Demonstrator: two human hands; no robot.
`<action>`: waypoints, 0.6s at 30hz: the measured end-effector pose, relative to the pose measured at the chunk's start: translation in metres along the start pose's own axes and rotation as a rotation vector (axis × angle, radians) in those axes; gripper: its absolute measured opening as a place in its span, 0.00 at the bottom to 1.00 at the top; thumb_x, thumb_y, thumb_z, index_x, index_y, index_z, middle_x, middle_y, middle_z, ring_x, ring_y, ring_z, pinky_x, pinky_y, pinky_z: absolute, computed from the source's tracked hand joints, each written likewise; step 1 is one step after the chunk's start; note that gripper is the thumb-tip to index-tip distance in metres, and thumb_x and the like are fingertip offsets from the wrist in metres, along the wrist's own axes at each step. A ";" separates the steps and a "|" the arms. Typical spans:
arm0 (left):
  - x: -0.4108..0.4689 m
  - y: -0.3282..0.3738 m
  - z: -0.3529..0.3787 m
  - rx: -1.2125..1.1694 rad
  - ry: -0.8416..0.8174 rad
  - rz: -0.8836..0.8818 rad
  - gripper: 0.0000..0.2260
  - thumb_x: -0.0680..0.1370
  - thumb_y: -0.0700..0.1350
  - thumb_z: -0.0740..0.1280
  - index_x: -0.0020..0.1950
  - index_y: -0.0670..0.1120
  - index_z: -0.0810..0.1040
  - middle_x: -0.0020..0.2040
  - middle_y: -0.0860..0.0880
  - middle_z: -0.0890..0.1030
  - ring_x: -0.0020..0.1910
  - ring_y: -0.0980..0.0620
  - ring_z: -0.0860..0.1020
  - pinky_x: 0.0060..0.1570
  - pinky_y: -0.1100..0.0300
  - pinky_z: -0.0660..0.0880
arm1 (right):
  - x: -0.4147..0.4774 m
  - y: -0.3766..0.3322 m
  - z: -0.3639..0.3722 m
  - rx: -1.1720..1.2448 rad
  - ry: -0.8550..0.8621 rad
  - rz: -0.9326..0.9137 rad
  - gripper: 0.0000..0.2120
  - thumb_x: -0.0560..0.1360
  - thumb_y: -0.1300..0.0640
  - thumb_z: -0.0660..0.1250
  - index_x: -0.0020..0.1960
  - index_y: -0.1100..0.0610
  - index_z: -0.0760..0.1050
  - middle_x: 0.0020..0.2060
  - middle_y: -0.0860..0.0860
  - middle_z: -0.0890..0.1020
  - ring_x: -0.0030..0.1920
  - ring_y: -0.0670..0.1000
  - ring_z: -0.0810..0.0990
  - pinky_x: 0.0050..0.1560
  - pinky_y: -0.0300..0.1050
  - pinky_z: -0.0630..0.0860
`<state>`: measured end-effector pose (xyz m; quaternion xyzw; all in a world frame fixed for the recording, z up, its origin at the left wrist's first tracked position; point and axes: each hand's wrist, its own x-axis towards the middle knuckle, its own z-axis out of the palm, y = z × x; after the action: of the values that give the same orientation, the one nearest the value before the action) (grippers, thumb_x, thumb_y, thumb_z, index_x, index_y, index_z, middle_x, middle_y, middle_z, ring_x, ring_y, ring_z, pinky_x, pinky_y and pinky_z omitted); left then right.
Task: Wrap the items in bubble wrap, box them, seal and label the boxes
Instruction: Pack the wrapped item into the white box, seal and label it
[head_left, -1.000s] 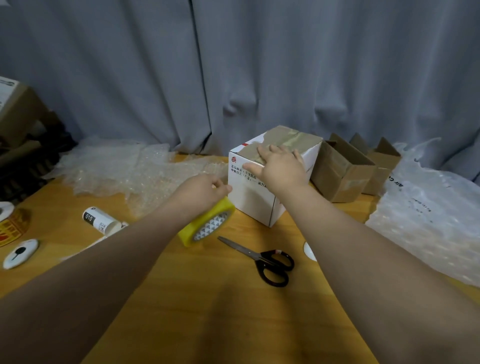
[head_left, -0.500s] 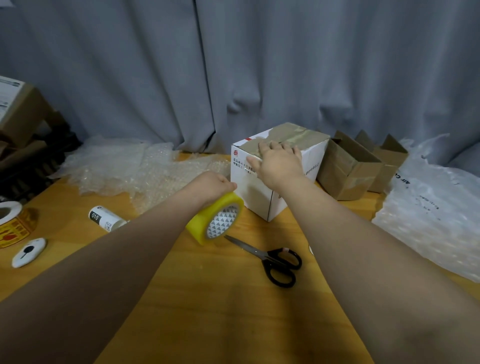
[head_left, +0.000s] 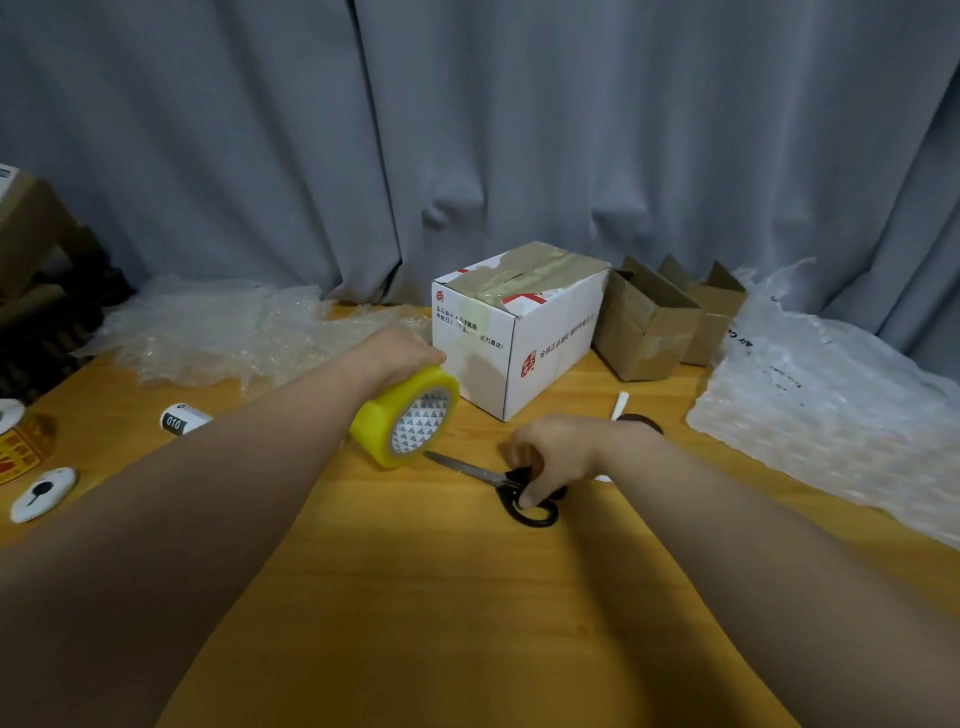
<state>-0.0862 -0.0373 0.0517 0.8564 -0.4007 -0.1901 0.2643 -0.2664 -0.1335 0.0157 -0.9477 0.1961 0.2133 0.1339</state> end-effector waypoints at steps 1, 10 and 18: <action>-0.001 0.001 0.000 0.006 0.004 0.003 0.15 0.78 0.50 0.64 0.56 0.40 0.80 0.54 0.43 0.79 0.51 0.47 0.75 0.48 0.57 0.71 | 0.000 -0.001 0.002 -0.009 0.011 0.009 0.24 0.70 0.48 0.74 0.62 0.56 0.73 0.52 0.51 0.77 0.49 0.51 0.74 0.41 0.41 0.72; -0.005 0.002 0.004 -0.058 0.037 0.014 0.13 0.77 0.48 0.65 0.50 0.38 0.81 0.51 0.40 0.81 0.52 0.44 0.78 0.53 0.53 0.75 | -0.014 0.019 -0.027 -0.172 0.124 0.134 0.13 0.74 0.54 0.65 0.58 0.49 0.76 0.50 0.50 0.78 0.52 0.53 0.75 0.51 0.48 0.66; 0.005 0.004 0.001 -0.086 -0.003 -0.026 0.13 0.77 0.49 0.66 0.38 0.43 0.76 0.38 0.46 0.77 0.33 0.53 0.72 0.34 0.60 0.70 | -0.029 0.057 -0.037 0.758 0.091 0.154 0.15 0.73 0.54 0.73 0.56 0.52 0.73 0.32 0.47 0.78 0.37 0.46 0.76 0.47 0.47 0.78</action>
<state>-0.0859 -0.0432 0.0528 0.8491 -0.3815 -0.2118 0.2977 -0.3020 -0.1873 0.0512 -0.8220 0.3374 0.0927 0.4493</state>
